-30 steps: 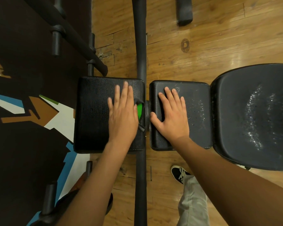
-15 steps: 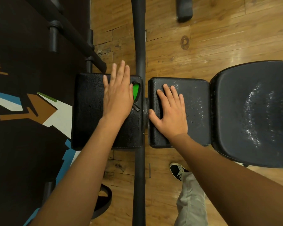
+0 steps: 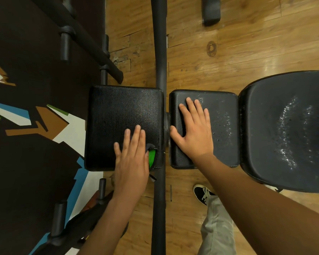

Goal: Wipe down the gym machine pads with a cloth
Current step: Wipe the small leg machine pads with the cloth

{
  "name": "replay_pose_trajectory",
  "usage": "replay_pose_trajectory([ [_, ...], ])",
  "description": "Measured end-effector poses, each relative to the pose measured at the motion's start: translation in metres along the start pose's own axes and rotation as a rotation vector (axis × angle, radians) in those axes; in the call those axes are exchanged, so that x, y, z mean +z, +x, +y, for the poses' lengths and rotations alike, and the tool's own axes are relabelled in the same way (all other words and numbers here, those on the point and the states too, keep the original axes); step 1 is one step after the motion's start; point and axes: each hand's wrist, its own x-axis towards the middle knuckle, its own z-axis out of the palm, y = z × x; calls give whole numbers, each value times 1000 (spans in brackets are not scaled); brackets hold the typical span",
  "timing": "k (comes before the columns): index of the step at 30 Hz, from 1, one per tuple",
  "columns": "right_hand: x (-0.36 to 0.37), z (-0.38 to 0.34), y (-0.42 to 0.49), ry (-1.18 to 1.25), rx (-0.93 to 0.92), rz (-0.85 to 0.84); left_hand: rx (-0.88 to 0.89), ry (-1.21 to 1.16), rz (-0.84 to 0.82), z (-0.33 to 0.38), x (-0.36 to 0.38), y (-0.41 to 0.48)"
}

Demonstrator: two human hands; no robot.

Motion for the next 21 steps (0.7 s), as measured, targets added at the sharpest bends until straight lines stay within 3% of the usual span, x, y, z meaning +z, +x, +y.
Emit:
replay_pose_trajectory([
  [21,1,2,-1,6,-12,-4,68,23,89,44,-23,165],
])
